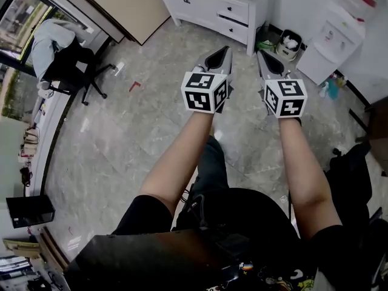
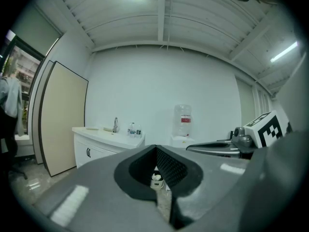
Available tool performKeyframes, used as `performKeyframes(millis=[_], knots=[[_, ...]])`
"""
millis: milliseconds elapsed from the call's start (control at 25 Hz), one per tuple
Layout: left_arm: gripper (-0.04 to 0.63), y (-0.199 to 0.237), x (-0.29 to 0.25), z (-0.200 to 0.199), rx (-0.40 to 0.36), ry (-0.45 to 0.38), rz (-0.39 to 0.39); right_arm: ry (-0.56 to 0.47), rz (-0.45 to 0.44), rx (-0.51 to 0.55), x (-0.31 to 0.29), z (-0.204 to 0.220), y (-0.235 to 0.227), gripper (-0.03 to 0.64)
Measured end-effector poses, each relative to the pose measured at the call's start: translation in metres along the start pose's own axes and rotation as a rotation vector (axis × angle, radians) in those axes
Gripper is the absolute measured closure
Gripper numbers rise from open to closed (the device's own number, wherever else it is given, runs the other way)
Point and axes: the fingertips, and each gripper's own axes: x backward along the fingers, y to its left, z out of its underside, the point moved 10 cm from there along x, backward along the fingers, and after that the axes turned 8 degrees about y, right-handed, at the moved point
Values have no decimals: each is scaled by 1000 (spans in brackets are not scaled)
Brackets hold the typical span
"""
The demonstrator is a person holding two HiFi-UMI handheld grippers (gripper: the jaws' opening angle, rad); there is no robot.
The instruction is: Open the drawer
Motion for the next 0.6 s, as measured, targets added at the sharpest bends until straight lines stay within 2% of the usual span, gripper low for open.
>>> performKeyframes(millis=[120,320,480,600], knots=[[595,78,-50,-9,-7,19,50,22,27,-14,-86,-11,3,595],[595,205,-149,-48,-19,31,119,35,129,-72,-233,-47,-13,595],[595,273,-211,-56,-21,56,162,64,194,-91,-319,-55,-24,595],[595,304,-248,-51,-20,85,183,91,216,-98,-364,-51,-38,595]])
